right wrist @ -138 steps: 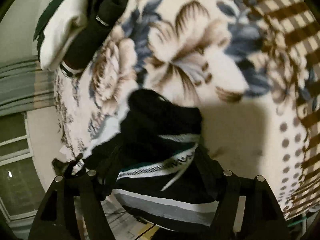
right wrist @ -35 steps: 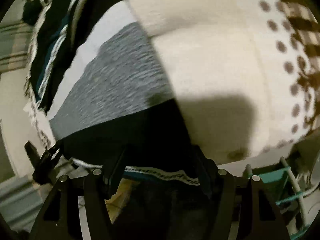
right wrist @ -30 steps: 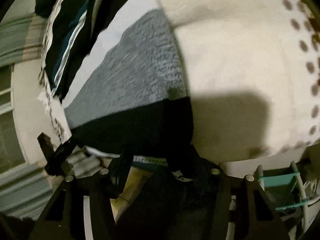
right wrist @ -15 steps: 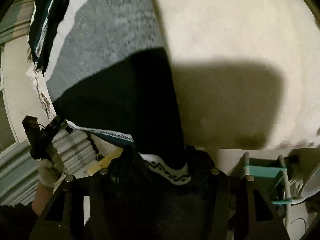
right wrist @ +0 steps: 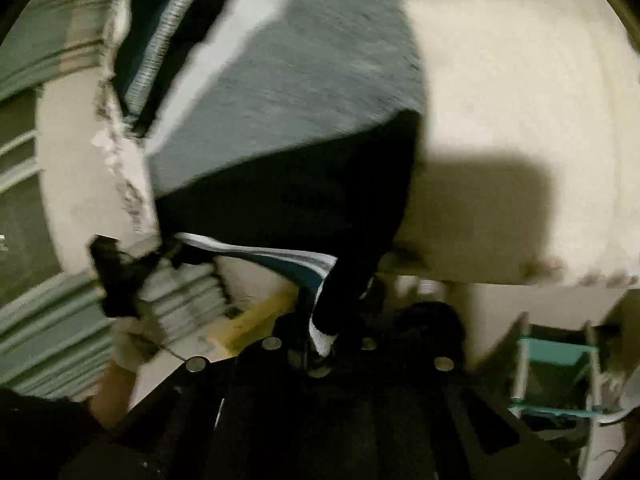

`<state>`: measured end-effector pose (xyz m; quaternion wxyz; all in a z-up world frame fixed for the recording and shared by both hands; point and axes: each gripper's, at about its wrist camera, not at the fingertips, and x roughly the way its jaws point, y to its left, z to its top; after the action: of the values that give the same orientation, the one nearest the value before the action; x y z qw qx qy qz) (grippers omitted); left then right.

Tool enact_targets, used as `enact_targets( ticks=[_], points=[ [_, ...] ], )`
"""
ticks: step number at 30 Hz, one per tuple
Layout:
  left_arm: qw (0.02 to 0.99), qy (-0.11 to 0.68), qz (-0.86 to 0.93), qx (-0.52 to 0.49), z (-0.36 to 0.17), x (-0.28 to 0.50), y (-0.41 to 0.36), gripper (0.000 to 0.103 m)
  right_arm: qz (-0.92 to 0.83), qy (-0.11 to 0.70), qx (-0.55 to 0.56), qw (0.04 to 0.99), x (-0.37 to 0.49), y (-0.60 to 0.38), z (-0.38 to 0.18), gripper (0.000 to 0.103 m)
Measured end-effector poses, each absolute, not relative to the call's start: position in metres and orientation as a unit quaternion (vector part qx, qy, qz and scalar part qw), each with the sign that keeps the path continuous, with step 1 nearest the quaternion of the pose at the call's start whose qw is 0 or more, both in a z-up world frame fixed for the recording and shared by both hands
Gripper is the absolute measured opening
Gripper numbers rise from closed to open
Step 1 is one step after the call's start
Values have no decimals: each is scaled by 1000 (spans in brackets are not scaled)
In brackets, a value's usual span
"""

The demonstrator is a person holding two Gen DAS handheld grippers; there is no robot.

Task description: Fold small clothes

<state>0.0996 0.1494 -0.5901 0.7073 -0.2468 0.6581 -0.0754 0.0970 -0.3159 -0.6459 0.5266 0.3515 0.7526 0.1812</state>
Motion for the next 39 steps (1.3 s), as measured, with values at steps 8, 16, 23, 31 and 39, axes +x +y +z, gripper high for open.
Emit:
enact_targets(
  ticks=[8, 16, 23, 31, 39],
  points=[
    [724, 547, -105, -406, -522, 209, 165, 5, 217, 663, 440, 565, 165, -327, -576, 7],
    [771, 511, -110, -365, -508, 359, 156, 5, 106, 533, 533, 649, 281, -398, -554, 7],
    [752, 557, -65, -347, -539, 347, 160, 49, 57, 575, 483, 657, 304, -402, -582, 30],
    [750, 579, -99, -304, -519, 310, 145, 57, 67, 607, 342, 714, 276, -376, -522, 62],
    [679, 636, -78, -358, -570, 346, 124, 57, 79, 674, 391, 622, 283, -315, -579, 62]
  ],
)
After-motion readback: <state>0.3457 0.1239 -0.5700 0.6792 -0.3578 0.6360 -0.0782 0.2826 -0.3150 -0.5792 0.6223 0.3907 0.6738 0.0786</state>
